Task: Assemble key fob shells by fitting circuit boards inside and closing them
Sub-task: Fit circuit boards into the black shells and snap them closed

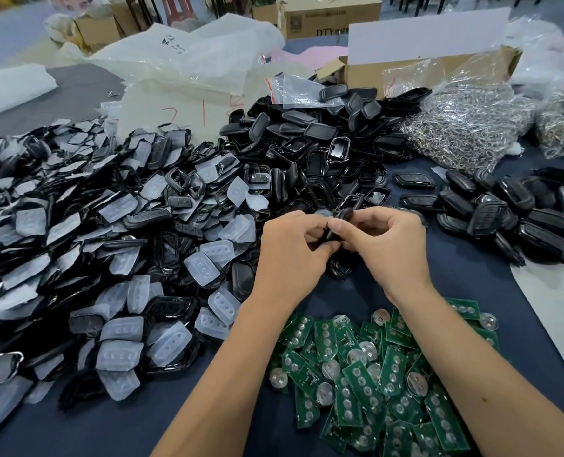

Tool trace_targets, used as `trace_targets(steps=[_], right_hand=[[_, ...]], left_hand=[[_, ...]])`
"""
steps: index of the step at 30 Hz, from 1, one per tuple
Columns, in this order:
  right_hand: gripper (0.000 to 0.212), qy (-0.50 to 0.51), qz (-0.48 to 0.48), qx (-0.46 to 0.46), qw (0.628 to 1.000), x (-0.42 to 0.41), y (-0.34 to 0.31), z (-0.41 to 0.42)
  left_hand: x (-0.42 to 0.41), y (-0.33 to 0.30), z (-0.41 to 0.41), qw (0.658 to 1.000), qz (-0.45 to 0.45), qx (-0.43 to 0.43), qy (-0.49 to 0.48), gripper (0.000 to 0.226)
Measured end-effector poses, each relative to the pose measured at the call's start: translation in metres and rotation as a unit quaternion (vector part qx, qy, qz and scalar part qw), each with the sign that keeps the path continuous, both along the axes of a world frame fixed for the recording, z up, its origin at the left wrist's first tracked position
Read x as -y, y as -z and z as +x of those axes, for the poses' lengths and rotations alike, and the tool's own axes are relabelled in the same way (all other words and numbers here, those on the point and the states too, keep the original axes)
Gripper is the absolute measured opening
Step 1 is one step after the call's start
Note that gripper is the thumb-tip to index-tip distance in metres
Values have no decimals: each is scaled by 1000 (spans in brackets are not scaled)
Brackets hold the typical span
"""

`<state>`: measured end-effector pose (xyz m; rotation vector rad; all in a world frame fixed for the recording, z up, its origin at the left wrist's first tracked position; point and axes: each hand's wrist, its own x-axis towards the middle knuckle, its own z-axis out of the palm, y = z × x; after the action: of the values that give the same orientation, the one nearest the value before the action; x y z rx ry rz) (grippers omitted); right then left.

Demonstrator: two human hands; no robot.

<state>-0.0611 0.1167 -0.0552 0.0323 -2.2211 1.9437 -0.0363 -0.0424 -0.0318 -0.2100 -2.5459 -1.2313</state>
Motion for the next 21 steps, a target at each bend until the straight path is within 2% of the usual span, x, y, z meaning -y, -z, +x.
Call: trace_targets(steps=[5,9,12,21], right_hand=[[38,-33,-5,-9,999,-3,0,0],[37,-122,-11,-24,992,-10,-5,-3],[29,-172,18,-54,984,-13,-7,-5],[19,-165,26,-75,983,-12,-7,-3]], left_hand=[[4,0,-3,998,44,33,-16,30],[6,-2,-4,997,63,42,-11,30],[7,-4,-4,994,92,60,-2,34],[13,-3,-2,996,73,53,17,39]])
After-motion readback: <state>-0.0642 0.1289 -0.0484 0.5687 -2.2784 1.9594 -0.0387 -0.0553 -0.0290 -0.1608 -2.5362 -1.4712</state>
